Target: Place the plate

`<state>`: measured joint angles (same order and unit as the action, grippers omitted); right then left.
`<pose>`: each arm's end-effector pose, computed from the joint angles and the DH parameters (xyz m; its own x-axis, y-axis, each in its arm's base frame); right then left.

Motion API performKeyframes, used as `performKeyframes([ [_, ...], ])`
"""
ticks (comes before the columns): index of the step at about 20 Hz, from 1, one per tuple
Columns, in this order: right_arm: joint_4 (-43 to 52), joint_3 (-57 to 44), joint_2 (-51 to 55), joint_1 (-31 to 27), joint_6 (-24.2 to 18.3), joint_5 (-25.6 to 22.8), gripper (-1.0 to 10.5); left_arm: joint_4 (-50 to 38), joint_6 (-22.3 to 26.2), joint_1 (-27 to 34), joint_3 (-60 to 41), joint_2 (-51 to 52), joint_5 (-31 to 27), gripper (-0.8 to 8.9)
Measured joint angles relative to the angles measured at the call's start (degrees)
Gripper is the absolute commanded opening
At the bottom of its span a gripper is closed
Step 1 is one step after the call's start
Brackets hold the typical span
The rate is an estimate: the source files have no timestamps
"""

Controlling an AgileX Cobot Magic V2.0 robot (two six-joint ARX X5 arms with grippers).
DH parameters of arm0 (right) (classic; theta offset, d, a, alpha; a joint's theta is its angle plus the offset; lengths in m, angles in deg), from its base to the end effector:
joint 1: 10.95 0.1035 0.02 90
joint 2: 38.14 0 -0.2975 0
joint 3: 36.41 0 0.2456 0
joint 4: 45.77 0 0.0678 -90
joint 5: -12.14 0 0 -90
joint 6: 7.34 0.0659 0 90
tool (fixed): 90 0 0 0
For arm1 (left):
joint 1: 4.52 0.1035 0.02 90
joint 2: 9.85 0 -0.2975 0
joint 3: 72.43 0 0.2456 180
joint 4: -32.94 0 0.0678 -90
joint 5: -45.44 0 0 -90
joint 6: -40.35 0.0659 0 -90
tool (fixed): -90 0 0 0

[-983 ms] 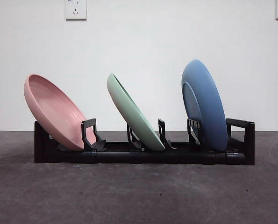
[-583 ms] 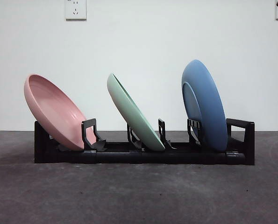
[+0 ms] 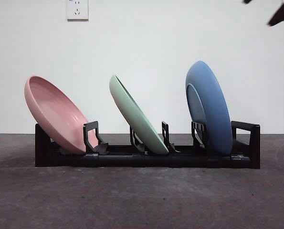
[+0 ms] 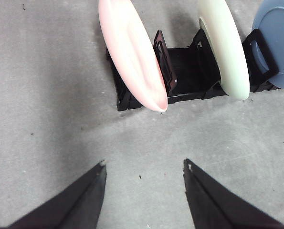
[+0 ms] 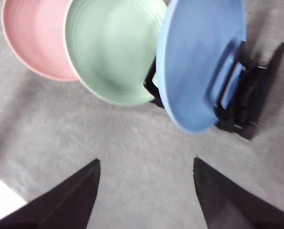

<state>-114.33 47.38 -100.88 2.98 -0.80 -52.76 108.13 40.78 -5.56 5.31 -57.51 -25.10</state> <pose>0.1865 0.0751 0.3622 0.4916 0.5590 -0.6678 -0.4114 0.8249 0.3877 0.1234 -0.0242 0.3544 0.6593 -0.3452 -0.6680 0.2575 0.9383 -0.2307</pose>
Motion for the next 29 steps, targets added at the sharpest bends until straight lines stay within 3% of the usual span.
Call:
performKeyframes([
  [5,1.60,11.39,-14.86,0.79,1.64,0.46,2.9,0.00,0.02,0.00,0.00,0.00,0.00,2.50],
  [11,7.08,16.90,-25.46,2.12,1.90,0.48,2.9,0.00,0.00,0.00,0.00,0.00,0.00,2.50],
  [13,8.79,16.90,-27.30,2.86,1.90,0.37,2.8,0.00,0.02,0.00,0.00,0.00,0.00,2.50],
  [18,10.25,16.90,-29.14,3.69,1.90,-0.31,0.8,0.00,0.02,0.00,0.00,0.00,0.00,2.50],
  [29,8.96,16.90,-30.14,3.89,2.14,-1.14,0.1,0.00,0.00,0.00,0.00,0.00,0.00,2.50],
])
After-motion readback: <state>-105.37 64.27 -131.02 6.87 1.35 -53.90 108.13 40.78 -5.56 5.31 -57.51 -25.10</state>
